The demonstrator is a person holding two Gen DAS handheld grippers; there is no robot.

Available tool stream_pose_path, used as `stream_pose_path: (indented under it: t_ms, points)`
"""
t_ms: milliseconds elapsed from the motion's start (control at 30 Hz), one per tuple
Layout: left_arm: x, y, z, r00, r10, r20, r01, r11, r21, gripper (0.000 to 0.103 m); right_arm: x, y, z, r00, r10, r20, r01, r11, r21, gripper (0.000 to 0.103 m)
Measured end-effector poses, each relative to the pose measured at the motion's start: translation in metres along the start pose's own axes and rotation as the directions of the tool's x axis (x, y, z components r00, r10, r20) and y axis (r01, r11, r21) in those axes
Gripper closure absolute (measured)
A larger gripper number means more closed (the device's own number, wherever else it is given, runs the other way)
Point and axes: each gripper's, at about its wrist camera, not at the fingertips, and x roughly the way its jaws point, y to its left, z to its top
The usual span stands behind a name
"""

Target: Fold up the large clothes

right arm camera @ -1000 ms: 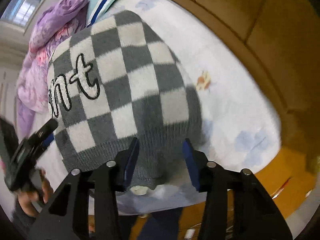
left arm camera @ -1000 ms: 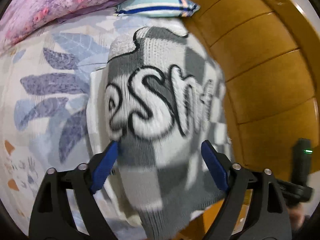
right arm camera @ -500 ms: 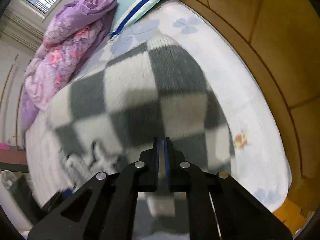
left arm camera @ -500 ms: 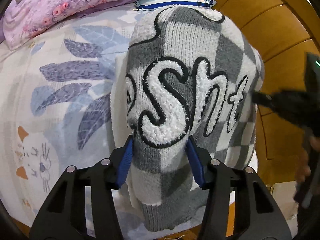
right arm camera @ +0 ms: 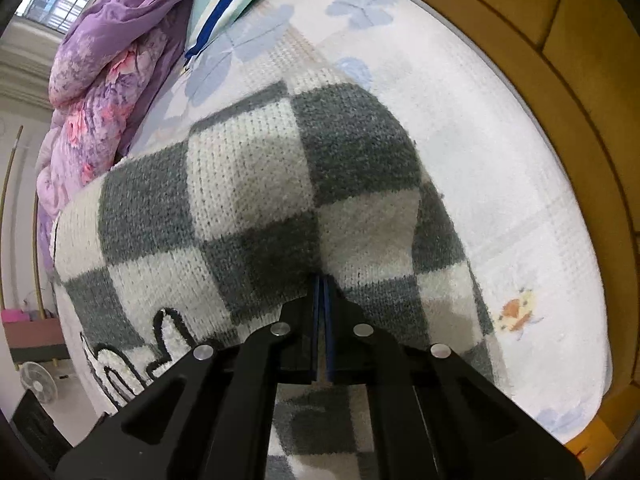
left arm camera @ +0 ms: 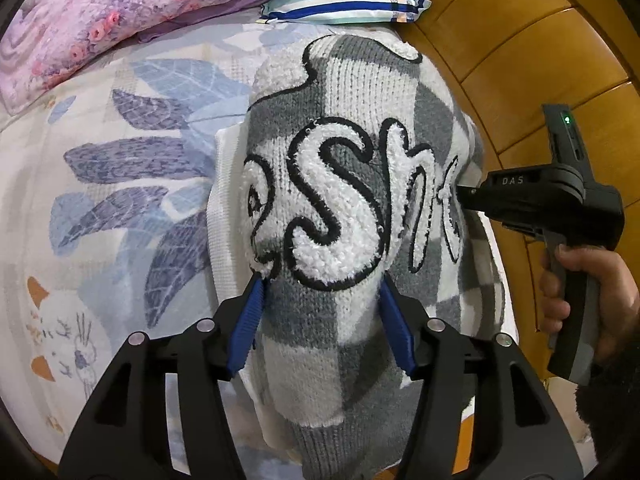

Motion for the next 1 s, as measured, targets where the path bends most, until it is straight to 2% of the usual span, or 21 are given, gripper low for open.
stream_pose_path:
  t_ms: [200, 300, 367, 467, 500, 567, 700, 767, 833, 1000]
  points:
    - [-0.011, 0.009, 0.001, 0.999, -0.033, -0.034, 0.03, 0.997, -0.078, 0.032, -0.027, 0.014, -0.018, 0.998, -0.058, 0.026, 0.059, 0.997, -0.047, 0.097]
    - [-0.024, 0.015, 0.003, 0.999, -0.029, -0.031, 0.025, 0.994, -0.103, 0.016, -0.041, 0.026, -0.035, 0.997, -0.074, 0.032, 0.076, 0.993, -0.085, 0.081]
    - [-0.033, 0.019, 0.004, 0.999, -0.021, -0.034, 0.017, 0.994, -0.109, 0.013, -0.05, 0.04, -0.049, 0.997, -0.062, 0.035, 0.066, 0.991, -0.115, 0.064]
    - [-0.045, 0.026, 0.007, 0.998, 0.035, -0.049, -0.039, 0.995, -0.096, 0.011, -0.06, 0.066, -0.07, 0.997, -0.062, 0.037, 0.067, 0.983, -0.173, 0.051]
    - [-0.049, 0.029, 0.007, 0.997, 0.053, -0.049, -0.057, 0.994, -0.089, 0.01, -0.061, 0.076, -0.076, 0.996, -0.09, 0.009, 0.09, 0.979, -0.185, 0.048]
    - [-0.057, 0.034, 0.008, 0.995, 0.086, -0.046, -0.09, 0.993, -0.081, 0.009, -0.064, 0.097, -0.087, 0.994, -0.113, 0.01, 0.112, 0.967, -0.228, 0.029]
    - [-0.079, 0.048, 0.005, 0.993, 0.118, -0.014, -0.118, 0.99, -0.078, 0.008, -0.077, 0.143, -0.111, 0.985, -0.16, 0.063, 0.172, 0.926, -0.335, 0.025]
    - [-0.091, 0.059, 0.004, 0.993, 0.12, 0.002, -0.119, 0.988, -0.096, 0.008, -0.084, 0.157, -0.119, 0.98, -0.177, 0.087, 0.197, 0.916, -0.35, 0.016]
    - [-0.104, 0.07, 0.001, 0.993, 0.118, 0.022, -0.115, 0.988, -0.103, 0.008, -0.09, 0.169, -0.126, 0.982, -0.163, 0.1, 0.188, 0.917, -0.351, 0.014]
    - [-0.133, 0.089, -0.006, 0.994, 0.099, 0.048, -0.095, 0.991, -0.095, 0.008, -0.105, 0.211, -0.153, 0.967, -0.203, 0.156, 0.247, 0.896, -0.368, 0.011]
